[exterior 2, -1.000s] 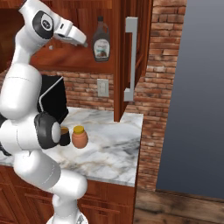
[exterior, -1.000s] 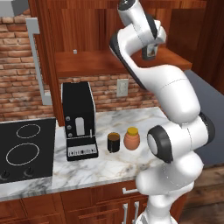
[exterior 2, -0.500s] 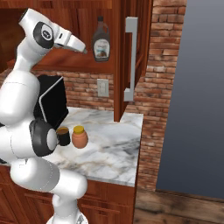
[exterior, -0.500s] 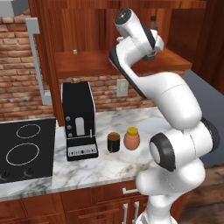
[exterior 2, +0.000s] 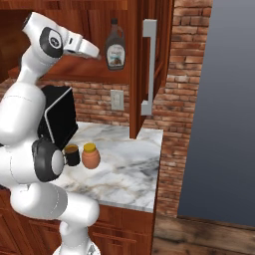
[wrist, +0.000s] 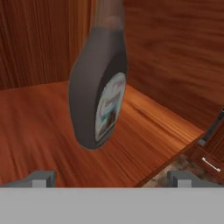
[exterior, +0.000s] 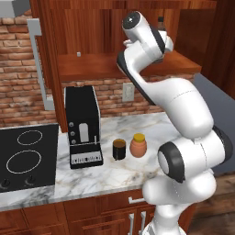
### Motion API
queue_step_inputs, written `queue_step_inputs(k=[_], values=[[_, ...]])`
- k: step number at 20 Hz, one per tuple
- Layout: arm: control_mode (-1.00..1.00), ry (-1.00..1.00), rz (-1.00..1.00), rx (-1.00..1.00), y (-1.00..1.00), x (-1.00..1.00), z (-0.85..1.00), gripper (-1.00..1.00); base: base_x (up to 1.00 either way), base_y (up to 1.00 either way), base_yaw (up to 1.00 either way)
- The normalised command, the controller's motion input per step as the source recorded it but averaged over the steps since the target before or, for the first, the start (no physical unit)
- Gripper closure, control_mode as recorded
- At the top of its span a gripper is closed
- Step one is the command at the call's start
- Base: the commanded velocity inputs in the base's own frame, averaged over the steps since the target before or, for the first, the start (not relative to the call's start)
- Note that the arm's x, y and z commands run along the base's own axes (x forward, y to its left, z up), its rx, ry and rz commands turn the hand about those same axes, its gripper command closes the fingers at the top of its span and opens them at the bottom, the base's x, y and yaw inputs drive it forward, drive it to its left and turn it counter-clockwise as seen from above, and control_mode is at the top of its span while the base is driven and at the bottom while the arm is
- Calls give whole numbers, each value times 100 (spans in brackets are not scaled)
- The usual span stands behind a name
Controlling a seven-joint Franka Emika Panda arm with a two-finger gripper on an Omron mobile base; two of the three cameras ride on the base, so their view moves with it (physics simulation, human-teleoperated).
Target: Pick the syrup bottle and honey bottle from the cabinet and place them next to the mug.
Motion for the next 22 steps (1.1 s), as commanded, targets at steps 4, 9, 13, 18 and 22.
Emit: queue_step_inputs(k=[4, 9, 13, 18, 22], values=[[-100, 0, 3, -4, 0, 19, 3, -100, 0, 0, 0], [-100, -7, 3, 0, 0, 15, 0, -100, 0, 0, 0], [-100, -8, 1, -1, 0, 10, 0, -100, 0, 0, 0], [-100, 0, 0, 0, 0, 0, 4, -100, 0, 0, 0], [-100, 0, 0, 0, -12, 14, 0, -100, 0, 0, 0]])
